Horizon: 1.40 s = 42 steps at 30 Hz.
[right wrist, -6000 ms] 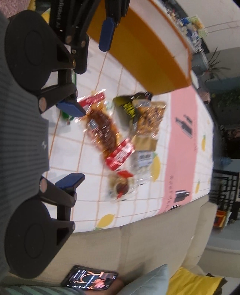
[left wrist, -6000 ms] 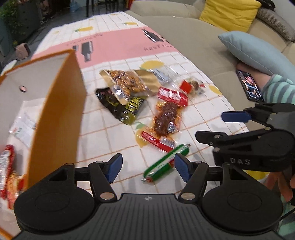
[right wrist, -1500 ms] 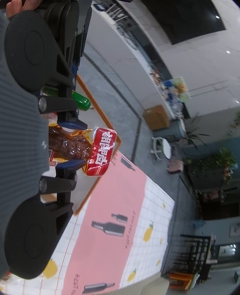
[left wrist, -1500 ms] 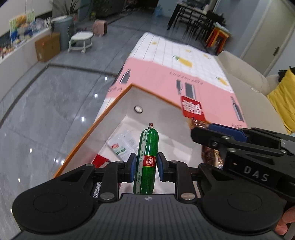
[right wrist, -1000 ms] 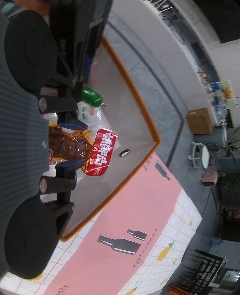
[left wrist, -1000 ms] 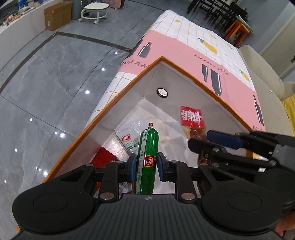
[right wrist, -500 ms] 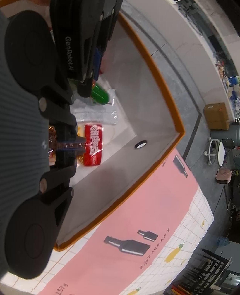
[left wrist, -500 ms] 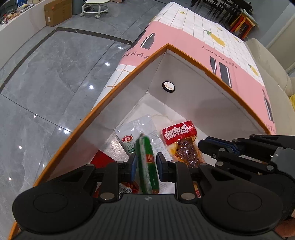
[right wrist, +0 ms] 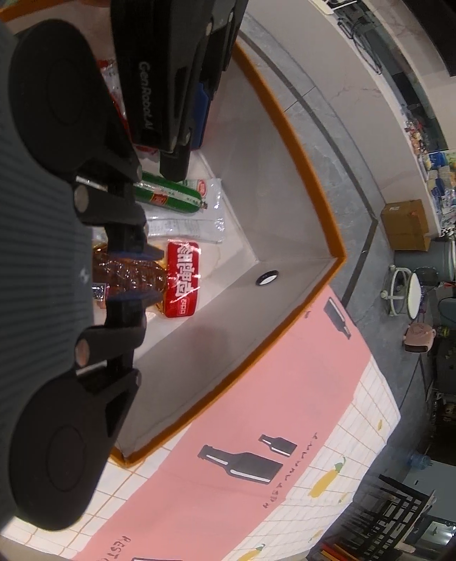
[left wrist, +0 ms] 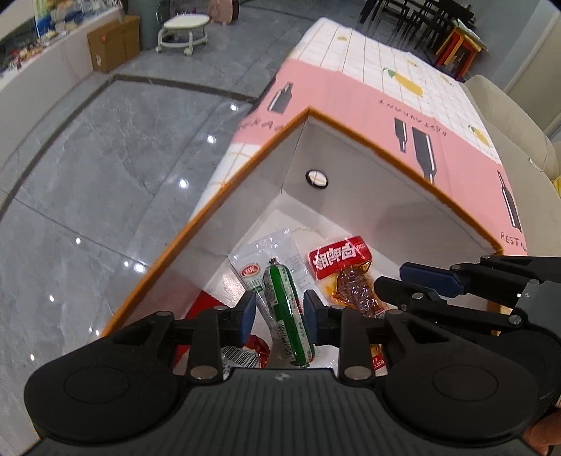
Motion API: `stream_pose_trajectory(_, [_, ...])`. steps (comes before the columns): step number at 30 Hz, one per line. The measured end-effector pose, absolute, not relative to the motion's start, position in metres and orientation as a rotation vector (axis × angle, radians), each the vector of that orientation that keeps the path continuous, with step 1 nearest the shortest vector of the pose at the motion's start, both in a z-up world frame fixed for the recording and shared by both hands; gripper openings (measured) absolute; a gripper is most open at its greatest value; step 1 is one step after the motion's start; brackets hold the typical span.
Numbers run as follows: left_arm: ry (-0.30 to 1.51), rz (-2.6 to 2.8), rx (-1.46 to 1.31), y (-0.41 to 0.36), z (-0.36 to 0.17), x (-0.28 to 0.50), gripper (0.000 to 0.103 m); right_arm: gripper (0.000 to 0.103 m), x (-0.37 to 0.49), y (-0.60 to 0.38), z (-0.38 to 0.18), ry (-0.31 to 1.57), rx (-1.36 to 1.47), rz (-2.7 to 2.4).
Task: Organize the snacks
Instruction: 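Move both tools back from the box to the remaining snacks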
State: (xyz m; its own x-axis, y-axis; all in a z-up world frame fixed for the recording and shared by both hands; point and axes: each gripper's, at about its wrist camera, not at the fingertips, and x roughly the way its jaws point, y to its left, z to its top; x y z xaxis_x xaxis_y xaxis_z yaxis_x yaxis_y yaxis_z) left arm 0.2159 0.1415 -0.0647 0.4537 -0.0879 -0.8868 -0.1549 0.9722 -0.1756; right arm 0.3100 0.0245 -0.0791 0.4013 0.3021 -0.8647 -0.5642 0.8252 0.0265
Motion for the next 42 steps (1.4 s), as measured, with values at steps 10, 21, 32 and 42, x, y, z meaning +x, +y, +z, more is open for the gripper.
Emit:
stream_pose_trajectory(10, [0.94,0.043,-0.153,0.116,-0.013,0.189,0.049,0.037,0.284,-0.005,-0.032,0.92,-0.209,0.551])
stream_pose_trajectory(21, [0.776,-0.038,-0.072,0.069,0.024,0.149,0.064,0.051,0.236,-0.062,0.002,0.764,-0.141,0.459])
stream_pose_trajectory(32, [0.691,-0.143,-0.029,0.013,0.025,0.113,0.07,0.063,0.17,-0.123,0.002,0.635,-0.106,0.34])
stream_pose_trajectory(42, [0.721,-0.222,0.009,-0.031,-0.013,0.096,0.07,0.064,0.123,-0.168,-0.036,0.644,-0.035,0.206])
